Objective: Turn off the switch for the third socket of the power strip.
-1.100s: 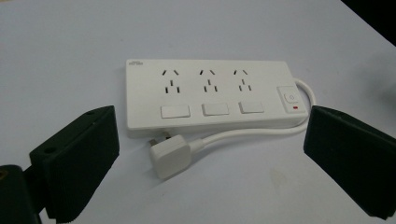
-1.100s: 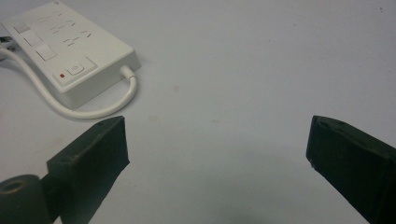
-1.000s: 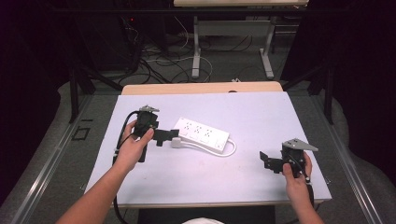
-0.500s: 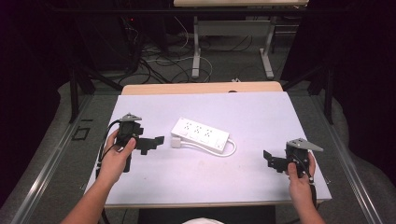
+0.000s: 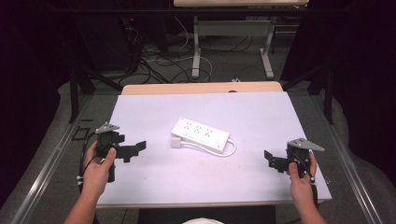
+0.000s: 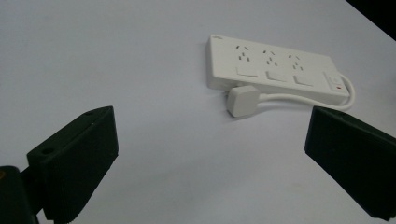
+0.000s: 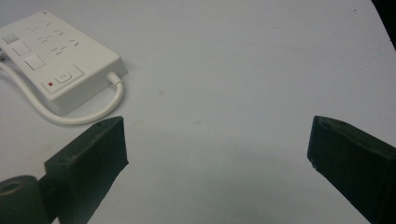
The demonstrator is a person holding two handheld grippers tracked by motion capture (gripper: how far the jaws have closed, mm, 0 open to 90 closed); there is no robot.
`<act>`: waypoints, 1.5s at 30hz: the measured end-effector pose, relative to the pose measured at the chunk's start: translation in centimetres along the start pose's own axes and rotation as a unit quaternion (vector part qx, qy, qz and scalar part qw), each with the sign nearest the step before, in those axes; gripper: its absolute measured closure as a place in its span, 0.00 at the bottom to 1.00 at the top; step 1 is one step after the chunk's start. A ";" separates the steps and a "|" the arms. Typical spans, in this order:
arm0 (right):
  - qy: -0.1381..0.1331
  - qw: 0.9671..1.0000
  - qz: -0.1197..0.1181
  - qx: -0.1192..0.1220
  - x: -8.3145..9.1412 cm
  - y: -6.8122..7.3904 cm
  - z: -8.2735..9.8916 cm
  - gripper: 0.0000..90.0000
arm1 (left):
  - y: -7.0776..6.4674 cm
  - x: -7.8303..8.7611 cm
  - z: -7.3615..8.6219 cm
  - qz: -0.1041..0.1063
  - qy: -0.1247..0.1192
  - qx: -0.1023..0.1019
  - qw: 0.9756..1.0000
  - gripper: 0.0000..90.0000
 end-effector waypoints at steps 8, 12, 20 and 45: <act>0.003 1.000 -0.001 -0.002 0.2 -0.3 0.0 0.05 | 1.8 -0.2 2.1 -0.013 -0.009 0.031 0.999 0.03; 0.001 1.000 0.005 -0.005 0.2 -0.5 0.0 0.05 | 2.7 -0.4 3.0 -0.016 -0.017 0.049 0.999 0.03; 0.005 1.000 0.005 -0.004 0.2 -0.8 0.0 0.05 | 4.8 -1.0 4.8 -0.026 -0.021 0.079 0.996 0.03; 0.033 0.999 0.010 -0.009 -0.6 -2.1 0.8 0.05 | 7.3 -2.8 7.6 -0.063 -0.001 0.070 0.996 0.07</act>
Point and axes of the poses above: each handheld gripper's, and its own axes: x roughly backward along the jaws, z roughly out of its underside, y roughly to its left, the point moved 3 cm from there along -x, roughly forward along the jaws, and after that the axes turned 6 degrees about -z, right-handed, at the moved point
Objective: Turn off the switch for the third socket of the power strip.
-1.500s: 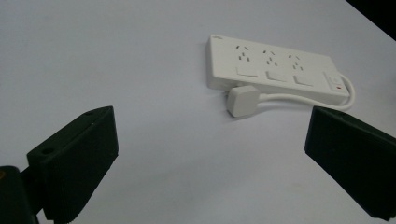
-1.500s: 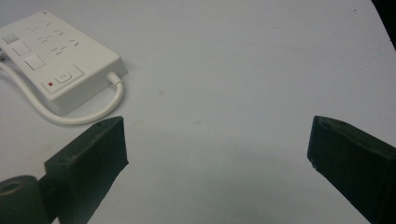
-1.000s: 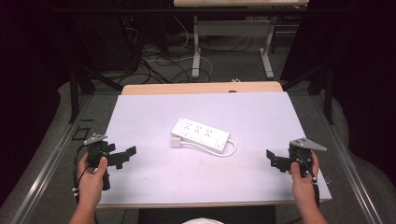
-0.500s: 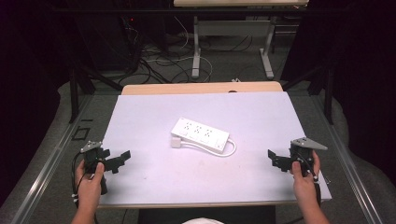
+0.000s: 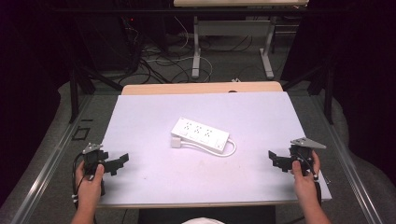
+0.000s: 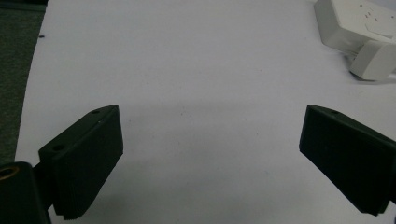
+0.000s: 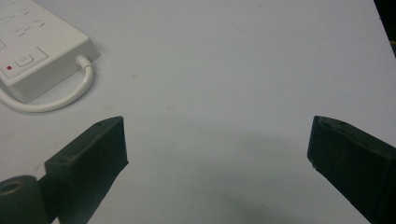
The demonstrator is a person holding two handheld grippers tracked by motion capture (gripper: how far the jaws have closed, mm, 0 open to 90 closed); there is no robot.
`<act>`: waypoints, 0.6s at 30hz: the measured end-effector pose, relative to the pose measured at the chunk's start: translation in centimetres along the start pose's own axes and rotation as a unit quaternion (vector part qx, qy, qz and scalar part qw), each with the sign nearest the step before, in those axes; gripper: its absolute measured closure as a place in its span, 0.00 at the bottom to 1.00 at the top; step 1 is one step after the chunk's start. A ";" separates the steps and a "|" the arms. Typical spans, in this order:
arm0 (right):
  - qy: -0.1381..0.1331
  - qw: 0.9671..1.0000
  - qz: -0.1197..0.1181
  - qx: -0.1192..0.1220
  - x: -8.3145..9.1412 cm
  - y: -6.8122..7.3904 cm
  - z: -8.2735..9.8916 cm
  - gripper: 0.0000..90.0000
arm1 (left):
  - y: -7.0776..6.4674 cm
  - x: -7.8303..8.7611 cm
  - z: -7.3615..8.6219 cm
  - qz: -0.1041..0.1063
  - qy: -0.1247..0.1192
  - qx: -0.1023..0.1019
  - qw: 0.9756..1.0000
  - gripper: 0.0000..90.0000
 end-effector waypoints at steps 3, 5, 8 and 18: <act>0.001 1.000 -0.003 -0.001 -0.2 -0.2 0.1 0.05 | 0.1 -0.1 0.0 -0.002 0.003 -0.003 1.000 0.07; 0.002 1.000 -0.004 0.001 -0.3 -0.2 0.1 0.05 | 0.1 -0.1 0.0 -0.004 0.004 0.005 1.000 0.07; 0.004 1.000 -0.005 -0.002 -0.5 -0.3 0.2 0.05 | 0.3 0.0 0.0 -0.006 0.007 0.000 1.000 0.07; 0.010 1.000 -0.006 -0.007 -0.6 -0.3 0.3 0.05 | 0.6 -0.2 0.1 0.000 0.001 0.025 1.000 0.08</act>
Point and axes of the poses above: each handheld gripper's, and its own axes: x roughly backward along the jaws, z roughly out of its underside, y roughly to its left, the point moved 3 cm from there along -x, roughly forward along the jaws, and after that the axes turned 6 degrees about -z, right-handed, at the moved point
